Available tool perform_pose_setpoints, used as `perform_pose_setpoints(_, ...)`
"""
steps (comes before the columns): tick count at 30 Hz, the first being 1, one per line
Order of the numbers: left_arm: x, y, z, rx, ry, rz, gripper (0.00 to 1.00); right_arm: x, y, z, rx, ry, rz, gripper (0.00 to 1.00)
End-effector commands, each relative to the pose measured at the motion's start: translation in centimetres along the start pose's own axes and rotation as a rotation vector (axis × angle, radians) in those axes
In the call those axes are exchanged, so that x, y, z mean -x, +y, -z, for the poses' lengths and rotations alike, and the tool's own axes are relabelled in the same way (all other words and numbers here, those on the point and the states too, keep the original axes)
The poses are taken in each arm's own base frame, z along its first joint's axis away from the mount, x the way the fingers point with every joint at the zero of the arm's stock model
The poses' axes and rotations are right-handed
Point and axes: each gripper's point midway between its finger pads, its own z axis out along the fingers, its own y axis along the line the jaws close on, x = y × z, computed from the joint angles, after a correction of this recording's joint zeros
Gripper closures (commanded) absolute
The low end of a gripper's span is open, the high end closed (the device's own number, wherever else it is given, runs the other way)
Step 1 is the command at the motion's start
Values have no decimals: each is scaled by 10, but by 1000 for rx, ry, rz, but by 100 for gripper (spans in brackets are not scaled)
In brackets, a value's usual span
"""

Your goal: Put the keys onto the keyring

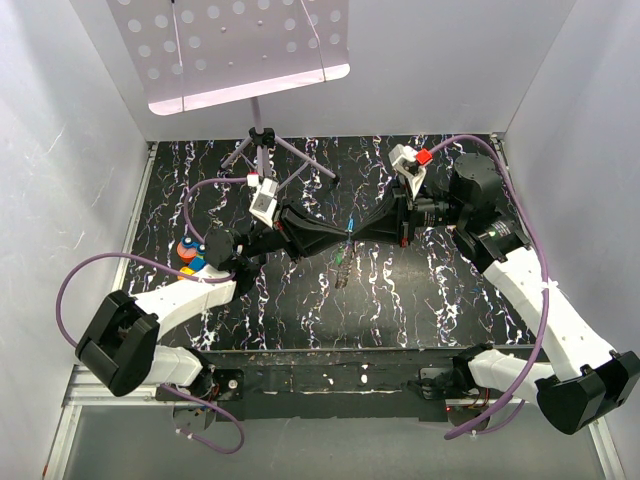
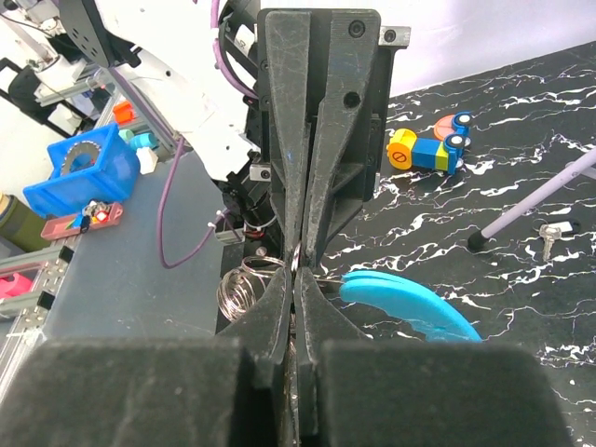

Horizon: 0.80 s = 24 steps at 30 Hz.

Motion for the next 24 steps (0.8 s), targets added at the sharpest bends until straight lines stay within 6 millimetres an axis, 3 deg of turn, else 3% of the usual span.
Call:
perform_pose_setpoints(1,26,-23,-5,-94,-74,-97,100,1,11,0,48,6,40,99)
perform_pose_setpoints(2,25,-23,-5,-96,-66,-90,100,0,12,1,48,13,50,99)
perform_pose_setpoints(3,24,-25,-4,-99,-58,-83,94,-4,12,2,49,25,54,99)
perform_pose_setpoints(4,24,-25,-3,-100,-43,-69,82,-7,13,3,48,35,62,99)
perform_pose_setpoints(9,19,-22,20,-75,72,40,42,-36,17,13,50,129,118,99)
perform_pose_setpoints(13,-2,-19,37,-53,276,98,18,-59,17,18,65,200,160,99)
perform_pose_setpoints(18,-25,4,50,62,487,90,15,-88,14,25,87,330,200,99)
perform_pose_setpoints(24,-35,19,50,83,552,42,27,-97,1,24,88,411,120,99)
